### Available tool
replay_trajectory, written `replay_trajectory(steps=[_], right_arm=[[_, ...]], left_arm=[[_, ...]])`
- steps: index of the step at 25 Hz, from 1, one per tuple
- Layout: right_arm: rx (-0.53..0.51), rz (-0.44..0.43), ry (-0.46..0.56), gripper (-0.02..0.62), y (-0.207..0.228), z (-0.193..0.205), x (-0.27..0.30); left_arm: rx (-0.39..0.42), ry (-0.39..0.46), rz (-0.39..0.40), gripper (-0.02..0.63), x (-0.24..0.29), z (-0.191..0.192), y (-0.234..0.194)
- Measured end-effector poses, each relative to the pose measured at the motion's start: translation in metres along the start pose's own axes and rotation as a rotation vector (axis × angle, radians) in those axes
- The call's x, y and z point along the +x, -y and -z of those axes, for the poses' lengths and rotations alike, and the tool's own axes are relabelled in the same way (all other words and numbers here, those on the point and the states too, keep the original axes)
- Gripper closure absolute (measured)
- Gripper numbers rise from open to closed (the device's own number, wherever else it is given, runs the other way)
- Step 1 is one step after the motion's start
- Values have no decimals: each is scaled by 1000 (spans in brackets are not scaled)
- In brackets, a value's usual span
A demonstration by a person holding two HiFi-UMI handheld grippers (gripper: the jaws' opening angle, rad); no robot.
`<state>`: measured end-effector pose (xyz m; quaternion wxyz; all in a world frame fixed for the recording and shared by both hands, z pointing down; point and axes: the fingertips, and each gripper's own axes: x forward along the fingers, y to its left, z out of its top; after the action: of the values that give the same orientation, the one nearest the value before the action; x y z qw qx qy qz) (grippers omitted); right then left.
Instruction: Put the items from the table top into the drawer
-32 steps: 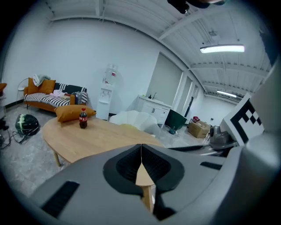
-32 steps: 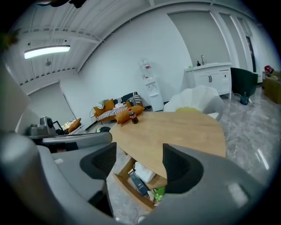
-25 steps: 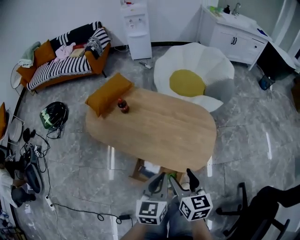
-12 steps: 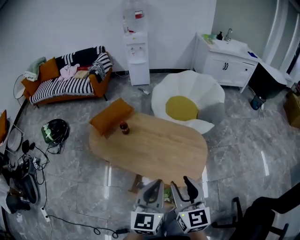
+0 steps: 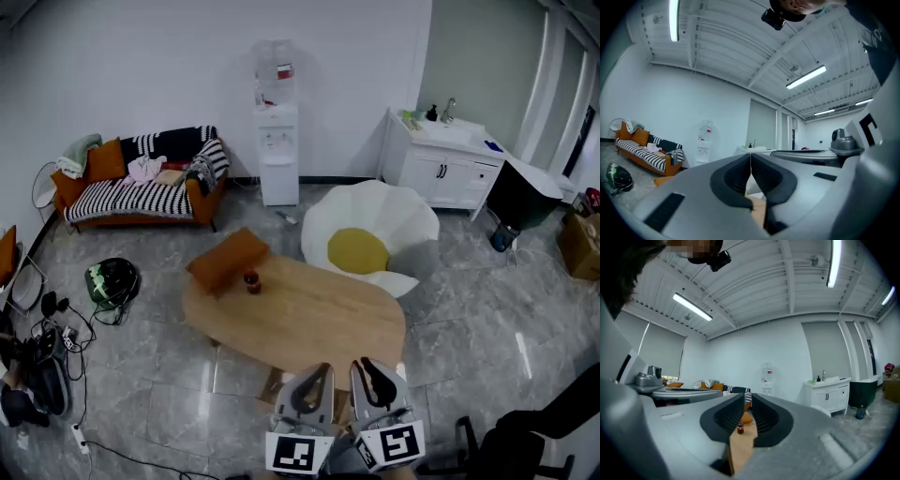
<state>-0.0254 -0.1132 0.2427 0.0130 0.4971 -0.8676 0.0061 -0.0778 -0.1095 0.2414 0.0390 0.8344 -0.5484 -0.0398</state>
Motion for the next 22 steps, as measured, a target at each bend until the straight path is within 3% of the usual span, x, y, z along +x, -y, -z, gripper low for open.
replay_trajectory(steps=[6, 22], right_arm=[[-20, 6, 38, 591, -8, -21, -9], [-77, 34, 49, 592, -18, -31, -20]], left_arm=[[12, 38, 18, 595, -10, -20, 12], [-19, 54, 15, 595, -21, -30, 11]])
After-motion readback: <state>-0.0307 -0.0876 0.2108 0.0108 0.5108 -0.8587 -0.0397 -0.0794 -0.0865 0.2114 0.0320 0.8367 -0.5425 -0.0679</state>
